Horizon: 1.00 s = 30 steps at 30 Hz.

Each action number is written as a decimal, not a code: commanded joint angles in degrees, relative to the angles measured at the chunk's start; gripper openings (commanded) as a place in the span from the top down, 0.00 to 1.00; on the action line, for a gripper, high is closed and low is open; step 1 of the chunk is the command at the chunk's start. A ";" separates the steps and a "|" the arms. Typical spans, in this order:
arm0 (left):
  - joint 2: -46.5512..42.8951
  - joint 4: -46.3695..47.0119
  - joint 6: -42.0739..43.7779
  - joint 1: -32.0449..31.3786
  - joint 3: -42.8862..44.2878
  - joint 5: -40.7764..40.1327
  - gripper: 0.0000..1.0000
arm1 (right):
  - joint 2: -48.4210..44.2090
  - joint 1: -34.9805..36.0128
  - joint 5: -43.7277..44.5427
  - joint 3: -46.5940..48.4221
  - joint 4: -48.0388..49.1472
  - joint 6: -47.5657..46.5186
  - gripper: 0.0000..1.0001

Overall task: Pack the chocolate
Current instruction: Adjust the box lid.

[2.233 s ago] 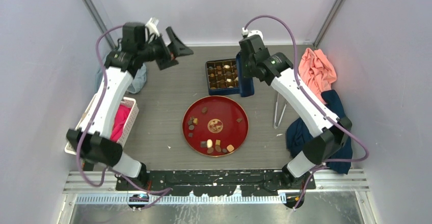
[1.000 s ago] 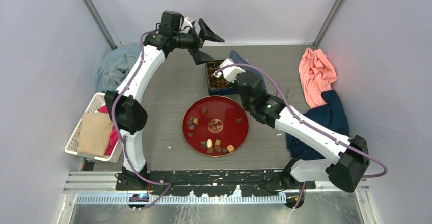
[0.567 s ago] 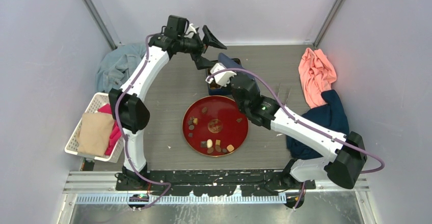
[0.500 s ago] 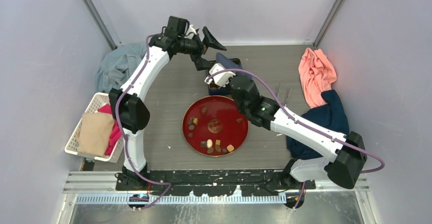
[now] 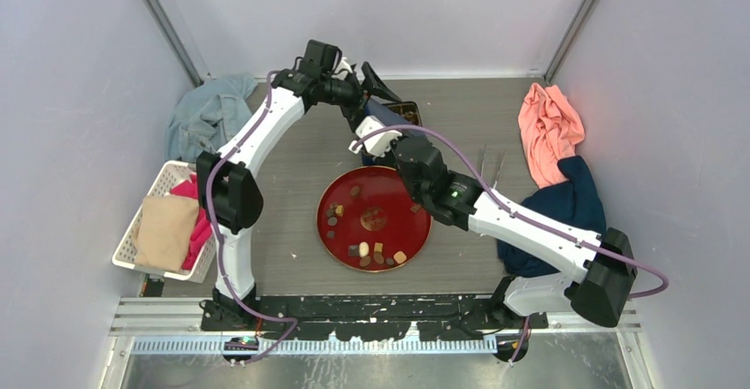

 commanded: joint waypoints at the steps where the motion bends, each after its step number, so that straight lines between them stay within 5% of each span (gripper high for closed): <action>1: -3.98 4.19 -1.65 -0.19 -2.89 1.32 0.22 | -2.40 0.29 0.90 0.57 4.02 0.59 0.99; 8: -7.76 4.97 -2.45 -0.10 -6.10 1.74 0.47 | -1.63 0.19 2.19 -1.81 5.62 -2.15 0.99; 17: -8.54 7.63 -4.15 0.00 -6.68 2.85 0.99 | -0.18 0.25 2.12 -1.43 6.13 -3.26 0.97; 30: -9.97 14.99 -6.59 0.17 -8.76 1.52 1.00 | -3.67 0.37 5.27 -2.55 1.19 0.43 0.58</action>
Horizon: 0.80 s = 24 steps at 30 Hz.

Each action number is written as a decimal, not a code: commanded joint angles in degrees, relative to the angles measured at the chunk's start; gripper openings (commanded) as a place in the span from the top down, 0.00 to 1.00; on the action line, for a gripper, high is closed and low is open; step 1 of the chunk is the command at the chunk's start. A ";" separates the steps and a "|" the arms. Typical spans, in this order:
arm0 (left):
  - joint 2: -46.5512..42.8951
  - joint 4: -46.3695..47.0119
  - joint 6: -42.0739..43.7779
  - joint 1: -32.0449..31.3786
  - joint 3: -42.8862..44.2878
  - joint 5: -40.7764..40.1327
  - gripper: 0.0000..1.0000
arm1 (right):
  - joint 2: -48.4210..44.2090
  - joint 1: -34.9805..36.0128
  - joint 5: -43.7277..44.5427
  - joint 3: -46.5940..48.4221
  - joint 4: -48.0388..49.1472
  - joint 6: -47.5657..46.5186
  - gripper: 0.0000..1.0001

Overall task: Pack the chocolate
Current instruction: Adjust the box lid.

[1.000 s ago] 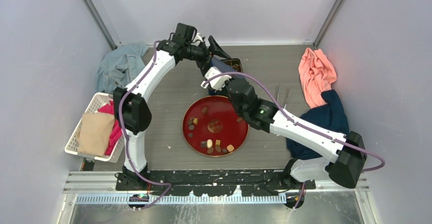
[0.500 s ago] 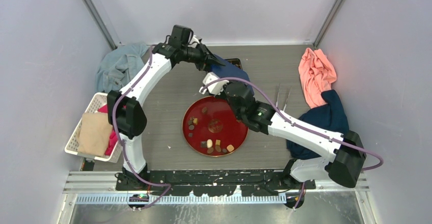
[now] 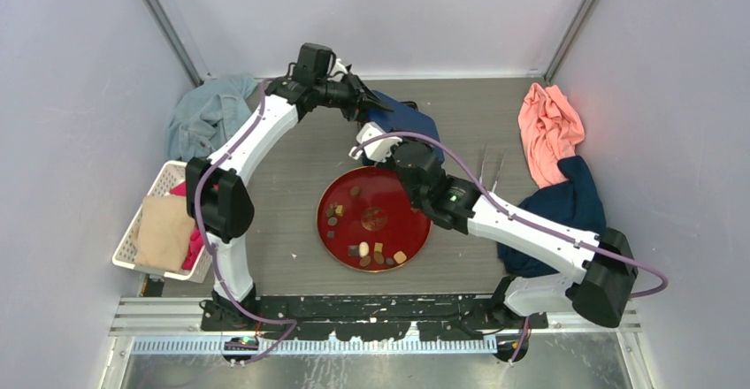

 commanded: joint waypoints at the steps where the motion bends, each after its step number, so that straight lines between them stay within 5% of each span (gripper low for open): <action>1: -4.20 7.21 0.74 0.10 -0.12 0.83 1.00 | -3.93 -0.26 2.32 -0.03 0.01 3.01 0.55; 12: -4.06 13.57 1.17 0.28 -0.75 -0.25 1.00 | -6.85 -0.25 1.68 0.03 -7.36 8.26 0.39; 17: -3.81 14.09 2.33 0.36 -0.21 -1.05 1.00 | -8.73 -0.25 0.95 0.79 -11.01 10.83 0.02; 24: -3.44 11.03 6.89 0.18 1.06 -1.41 1.00 | -13.78 -0.26 -1.17 6.38 -18.69 18.12 0.00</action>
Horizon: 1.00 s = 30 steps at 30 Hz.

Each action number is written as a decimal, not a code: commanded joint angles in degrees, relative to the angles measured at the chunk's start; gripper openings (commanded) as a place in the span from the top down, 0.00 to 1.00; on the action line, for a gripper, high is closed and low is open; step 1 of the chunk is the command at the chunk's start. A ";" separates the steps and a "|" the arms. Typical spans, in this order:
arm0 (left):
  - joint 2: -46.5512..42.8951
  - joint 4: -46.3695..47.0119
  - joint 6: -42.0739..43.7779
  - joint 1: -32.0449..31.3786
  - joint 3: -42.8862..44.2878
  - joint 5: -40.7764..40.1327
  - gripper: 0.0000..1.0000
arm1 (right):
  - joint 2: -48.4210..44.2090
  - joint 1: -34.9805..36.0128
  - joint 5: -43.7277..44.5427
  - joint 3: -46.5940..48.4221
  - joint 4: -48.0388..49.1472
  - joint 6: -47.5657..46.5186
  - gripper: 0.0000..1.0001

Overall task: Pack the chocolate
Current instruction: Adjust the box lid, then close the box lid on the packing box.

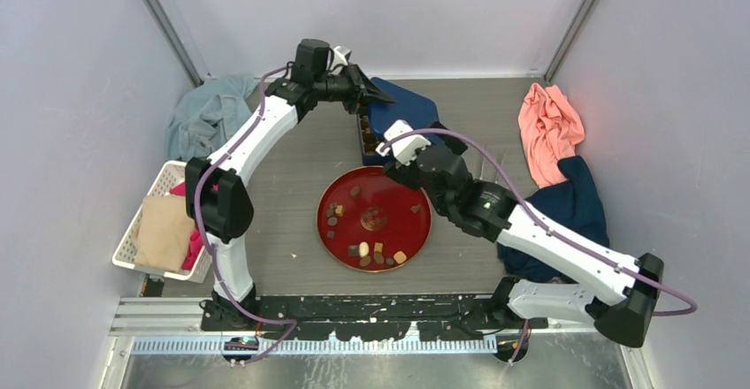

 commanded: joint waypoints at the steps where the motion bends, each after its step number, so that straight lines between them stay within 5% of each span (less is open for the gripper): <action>1: -3.08 1.41 4.51 0.22 2.24 0.86 1.00 | -5.39 -0.25 -2.45 6.56 -4.97 6.86 0.00; 6: -3.80 1.28 6.90 0.56 1.13 0.20 1.00 | -4.22 -3.21 -3.07 14.75 -12.74 17.65 0.00; 11: -5.09 2.87 9.03 2.49 -1.34 2.65 1.00 | 1.83 -23.75 -20.56 24.96 -21.69 36.23 0.00; 14: -7.51 7.34 8.57 3.56 -4.85 2.77 1.00 | 4.15 -37.89 -38.55 26.44 -20.76 47.66 0.00; 18: -8.66 12.54 6.88 4.67 -7.27 4.41 1.00 | 7.83 -46.99 -54.00 23.18 -14.04 64.64 0.00; 22: -10.10 16.12 6.58 5.02 -9.56 3.66 1.00 | 10.58 -51.95 -70.18 10.75 6.42 84.91 0.00; 30: -10.13 24.02 4.38 5.21 -13.03 3.71 1.00 | 19.17 -50.39 -73.96 0.12 37.79 102.69 0.00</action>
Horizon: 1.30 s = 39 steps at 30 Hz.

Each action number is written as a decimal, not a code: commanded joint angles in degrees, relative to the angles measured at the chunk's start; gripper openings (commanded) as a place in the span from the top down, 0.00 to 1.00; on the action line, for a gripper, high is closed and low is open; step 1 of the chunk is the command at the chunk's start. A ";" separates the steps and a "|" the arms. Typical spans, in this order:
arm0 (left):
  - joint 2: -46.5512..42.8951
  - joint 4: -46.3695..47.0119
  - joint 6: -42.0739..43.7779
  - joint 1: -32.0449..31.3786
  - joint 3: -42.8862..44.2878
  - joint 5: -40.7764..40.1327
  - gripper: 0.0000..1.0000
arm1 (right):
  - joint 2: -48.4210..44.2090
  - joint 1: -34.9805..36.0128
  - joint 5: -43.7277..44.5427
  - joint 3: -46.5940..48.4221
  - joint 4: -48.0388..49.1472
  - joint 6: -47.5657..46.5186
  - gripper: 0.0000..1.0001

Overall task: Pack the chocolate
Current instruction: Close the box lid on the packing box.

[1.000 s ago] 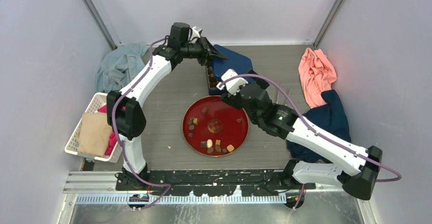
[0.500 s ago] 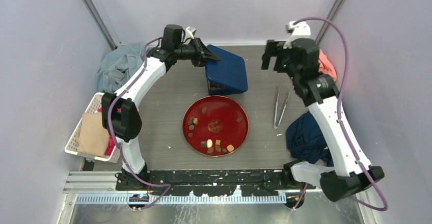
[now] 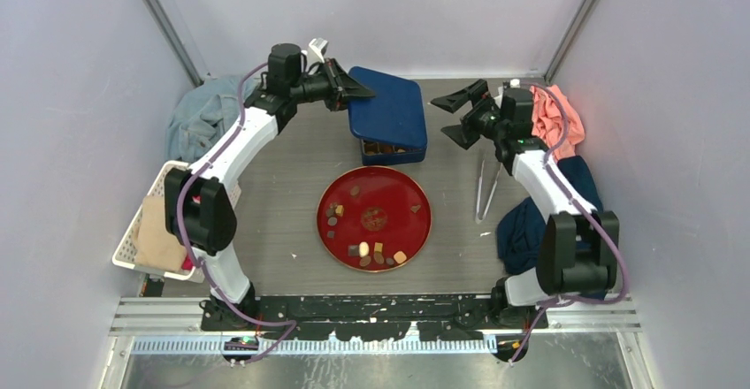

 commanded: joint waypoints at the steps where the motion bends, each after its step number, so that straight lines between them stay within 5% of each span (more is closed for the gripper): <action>1: -1.91 10.41 -2.71 0.04 -0.18 2.35 1.00 | 3.88 1.40 -8.27 -0.04 25.21 14.26 0.00; 10: -0.54 17.51 -7.25 0.04 -1.98 2.54 1.00 | 11.94 4.13 -10.64 -0.32 42.94 23.81 0.05; 19: 3.90 14.88 -5.68 0.04 3.06 0.22 1.00 | 12.46 4.37 -11.60 -0.79 44.19 22.30 0.55; 25: 7.05 10.08 -3.43 0.04 6.16 1.45 0.98 | 9.58 3.45 -9.81 -1.37 38.38 17.34 0.73; 30: 8.39 8.50 -2.86 0.17 6.69 1.57 0.65 | 9.72 2.89 -10.23 2.51 33.40 14.26 0.99; 37: 10.92 8.63 -3.58 1.44 7.98 3.97 0.25 | 11.41 1.42 -11.33 5.20 35.68 16.40 0.99; 39: 10.48 7.95 -3.50 2.55 7.08 3.44 0.06 | 10.95 0.47 -11.43 4.77 37.01 16.32 0.99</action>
